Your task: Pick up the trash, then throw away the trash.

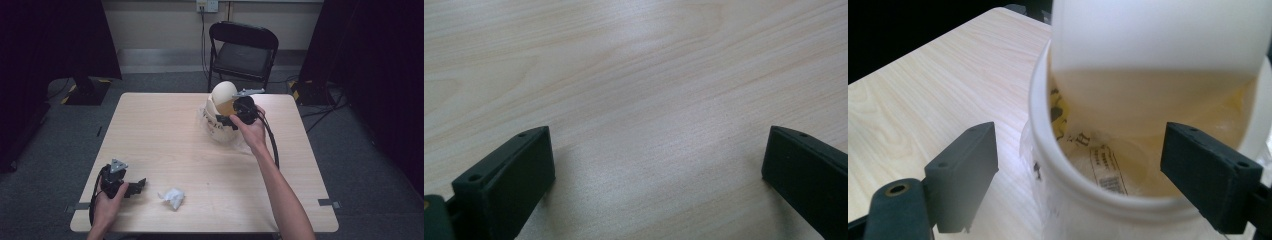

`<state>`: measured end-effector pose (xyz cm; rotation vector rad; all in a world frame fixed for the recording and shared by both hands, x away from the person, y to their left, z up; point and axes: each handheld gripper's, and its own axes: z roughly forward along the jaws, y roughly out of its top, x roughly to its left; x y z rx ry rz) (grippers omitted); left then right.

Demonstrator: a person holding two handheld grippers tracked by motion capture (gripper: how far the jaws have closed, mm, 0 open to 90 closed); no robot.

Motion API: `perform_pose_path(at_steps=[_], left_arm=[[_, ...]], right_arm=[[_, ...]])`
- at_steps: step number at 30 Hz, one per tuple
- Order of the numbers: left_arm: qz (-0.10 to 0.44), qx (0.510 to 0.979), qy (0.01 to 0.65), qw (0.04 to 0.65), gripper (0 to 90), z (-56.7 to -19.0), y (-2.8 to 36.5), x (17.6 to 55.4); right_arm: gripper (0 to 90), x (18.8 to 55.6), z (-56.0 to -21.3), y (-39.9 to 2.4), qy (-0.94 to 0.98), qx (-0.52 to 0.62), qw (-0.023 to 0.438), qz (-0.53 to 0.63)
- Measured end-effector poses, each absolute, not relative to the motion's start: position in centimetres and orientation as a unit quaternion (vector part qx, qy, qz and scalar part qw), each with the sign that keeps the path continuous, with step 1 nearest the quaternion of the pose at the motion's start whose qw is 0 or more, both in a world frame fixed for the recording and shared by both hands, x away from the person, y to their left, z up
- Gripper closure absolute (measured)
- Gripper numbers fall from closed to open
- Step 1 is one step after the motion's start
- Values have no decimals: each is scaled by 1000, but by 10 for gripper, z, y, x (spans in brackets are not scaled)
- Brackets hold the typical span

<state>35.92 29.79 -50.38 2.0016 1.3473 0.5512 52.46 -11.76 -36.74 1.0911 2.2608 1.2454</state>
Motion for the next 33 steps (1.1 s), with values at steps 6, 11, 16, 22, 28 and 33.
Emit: perform_pose_path(at_steps=[6, 11, 16, 22, 28, 33], left_arm=[[210, 764, 514, 327, 0, -504, 298, 359], [210, 765, 514, 327, 0, -504, 298, 359], [211, 765, 514, 327, 0, -504, 298, 359], [211, 764, 514, 327, 0, -504, 298, 359], [211, 765, 514, 327, 0, -504, 298, 359], [211, 765, 514, 327, 0, -504, 298, 359]], right_arm=[[148, 498, -364, -121, 799, 376, 170, 437], [149, 474, -371, -118, 803, 360, 157, 449], [147, 456, -391, -112, 816, 352, 147, 435], [147, 440, -409, -103, 821, 345, 129, 436], [148, 430, -412, -85, 834, 321, 122, 432], [192, 419, -420, -66, 846, 300, 97, 429]])
